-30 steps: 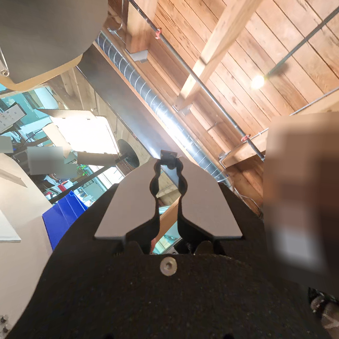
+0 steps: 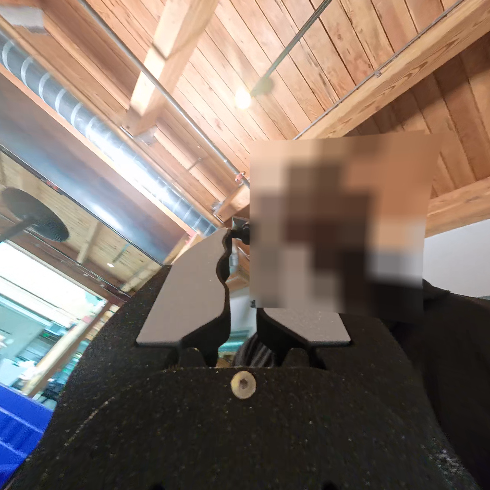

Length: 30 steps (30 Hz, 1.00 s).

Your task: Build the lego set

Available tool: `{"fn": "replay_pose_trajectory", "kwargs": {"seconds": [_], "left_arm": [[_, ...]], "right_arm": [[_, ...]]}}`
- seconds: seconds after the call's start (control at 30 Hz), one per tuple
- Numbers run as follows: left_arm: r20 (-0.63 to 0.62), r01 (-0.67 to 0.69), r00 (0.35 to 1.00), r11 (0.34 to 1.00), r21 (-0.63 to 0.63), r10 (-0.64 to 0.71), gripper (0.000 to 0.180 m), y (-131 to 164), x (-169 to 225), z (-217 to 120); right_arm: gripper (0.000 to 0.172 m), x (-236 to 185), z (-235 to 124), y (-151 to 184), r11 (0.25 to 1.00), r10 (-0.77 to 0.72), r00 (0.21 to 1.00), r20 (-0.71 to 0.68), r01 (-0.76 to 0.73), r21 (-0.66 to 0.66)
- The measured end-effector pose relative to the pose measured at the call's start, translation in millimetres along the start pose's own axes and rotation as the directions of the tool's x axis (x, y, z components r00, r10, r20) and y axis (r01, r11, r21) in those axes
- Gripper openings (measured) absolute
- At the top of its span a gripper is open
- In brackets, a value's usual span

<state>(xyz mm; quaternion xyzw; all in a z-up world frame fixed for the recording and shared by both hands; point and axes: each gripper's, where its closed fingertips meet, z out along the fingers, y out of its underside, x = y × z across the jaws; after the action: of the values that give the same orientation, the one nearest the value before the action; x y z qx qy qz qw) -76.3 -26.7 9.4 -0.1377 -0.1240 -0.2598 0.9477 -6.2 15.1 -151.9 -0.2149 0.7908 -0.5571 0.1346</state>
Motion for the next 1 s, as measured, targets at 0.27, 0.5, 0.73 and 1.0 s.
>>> {"fn": "replay_pose_trajectory", "kwargs": {"seconds": [0.27,0.5,0.73,1.0], "left_arm": [[0.474,-0.397,0.795,0.915,-0.068,0.380,0.016,-48.6,-25.1,-32.6],[0.639,-0.413,0.304,0.703,-0.580,0.706,0.016,-71.3,-65.3,-98.4],[0.677,-0.294,0.202,0.704,-0.647,0.707,0.017,-85.8,-86.5,-133.1],[0.639,-0.253,0.168,0.659,-0.708,0.751,0.017,-92.3,-89.7,-135.4]], "right_arm": [[0.013,45.7,-20.8,43.0,0.969,0.097,0.905,-0.414,-0.181,-0.169],[0.015,60.8,-7.8,95.5,0.835,0.131,0.824,-0.551,-0.391,-0.386],[0.015,69.8,20.9,96.0,0.818,0.140,0.793,-0.592,-0.430,-0.383],[0.017,91.9,23.9,92.6,0.812,0.220,0.726,-0.652,-0.507,-0.291]]}}
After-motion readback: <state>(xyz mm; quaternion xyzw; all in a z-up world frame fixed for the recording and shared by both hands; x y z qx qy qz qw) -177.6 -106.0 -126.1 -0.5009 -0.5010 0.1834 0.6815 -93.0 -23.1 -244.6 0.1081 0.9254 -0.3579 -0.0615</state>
